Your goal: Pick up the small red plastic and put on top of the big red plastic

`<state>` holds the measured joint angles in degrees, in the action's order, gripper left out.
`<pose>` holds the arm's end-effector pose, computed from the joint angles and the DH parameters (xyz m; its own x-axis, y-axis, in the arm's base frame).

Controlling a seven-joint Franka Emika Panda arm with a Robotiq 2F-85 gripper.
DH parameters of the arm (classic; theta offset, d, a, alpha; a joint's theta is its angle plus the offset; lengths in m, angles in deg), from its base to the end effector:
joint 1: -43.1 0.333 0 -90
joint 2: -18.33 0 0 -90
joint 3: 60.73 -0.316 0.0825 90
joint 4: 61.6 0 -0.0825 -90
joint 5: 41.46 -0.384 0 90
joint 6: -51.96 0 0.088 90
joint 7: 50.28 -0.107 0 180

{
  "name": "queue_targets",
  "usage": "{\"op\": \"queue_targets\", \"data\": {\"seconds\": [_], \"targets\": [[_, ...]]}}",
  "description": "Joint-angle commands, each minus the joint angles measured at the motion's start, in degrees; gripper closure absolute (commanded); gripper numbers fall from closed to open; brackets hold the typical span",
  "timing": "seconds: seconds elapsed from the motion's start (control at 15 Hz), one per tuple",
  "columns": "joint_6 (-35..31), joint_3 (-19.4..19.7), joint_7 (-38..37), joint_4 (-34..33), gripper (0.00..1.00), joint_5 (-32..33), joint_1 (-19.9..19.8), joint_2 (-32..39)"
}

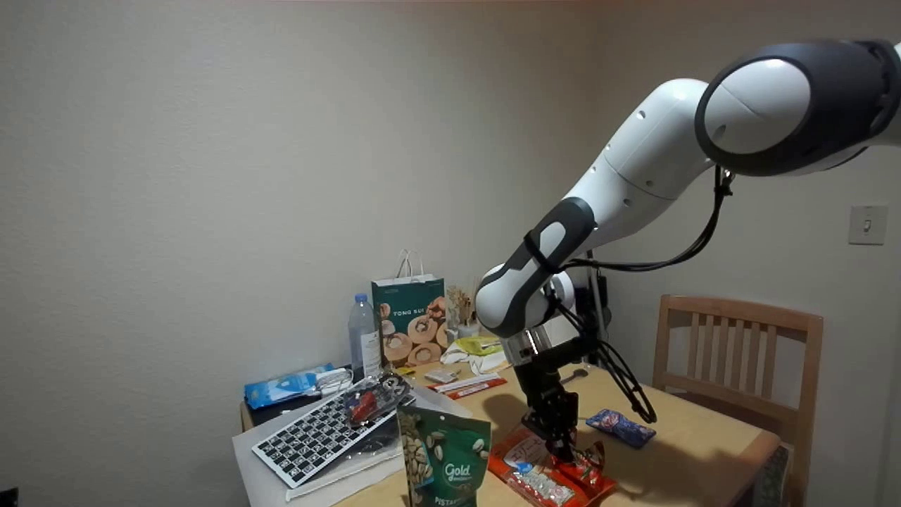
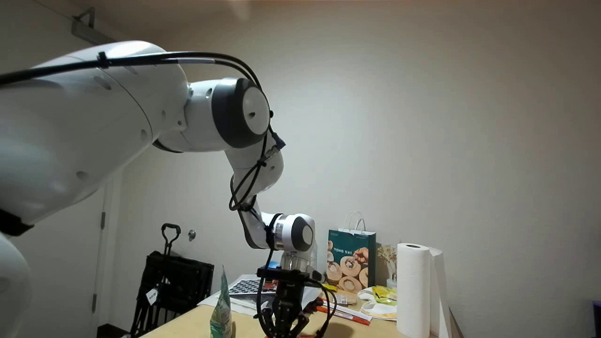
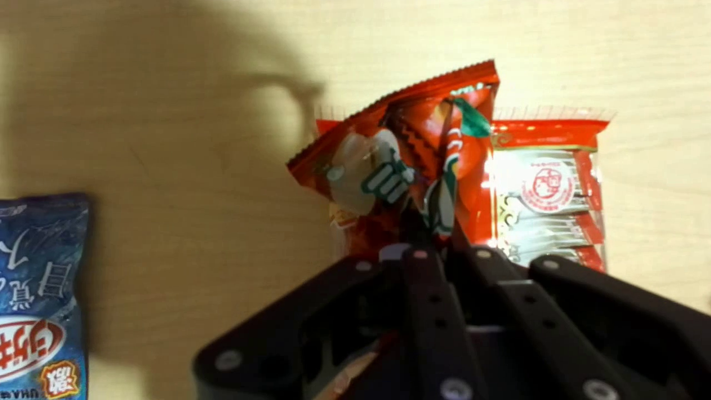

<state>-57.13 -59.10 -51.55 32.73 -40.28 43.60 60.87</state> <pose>0.6251 -0.0126 0.1507 0.8845 -0.0352 -0.4651 -0.0168 -0.9989 0.0436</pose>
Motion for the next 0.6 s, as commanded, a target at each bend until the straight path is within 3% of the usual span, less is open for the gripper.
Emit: {"op": "queue_targets", "data": {"seconds": [0.0,0.27,0.53], "targets": [[2.99,-0.24,0.46,-4.51,0.98,2.73,1.43,2.74],[3.02,-0.14,-1.65,-5.28,0.98,3.80,3.33,2.66],[-1.45,0.76,-5.83,2.26,0.98,4.28,5.10,-4.81]]}}
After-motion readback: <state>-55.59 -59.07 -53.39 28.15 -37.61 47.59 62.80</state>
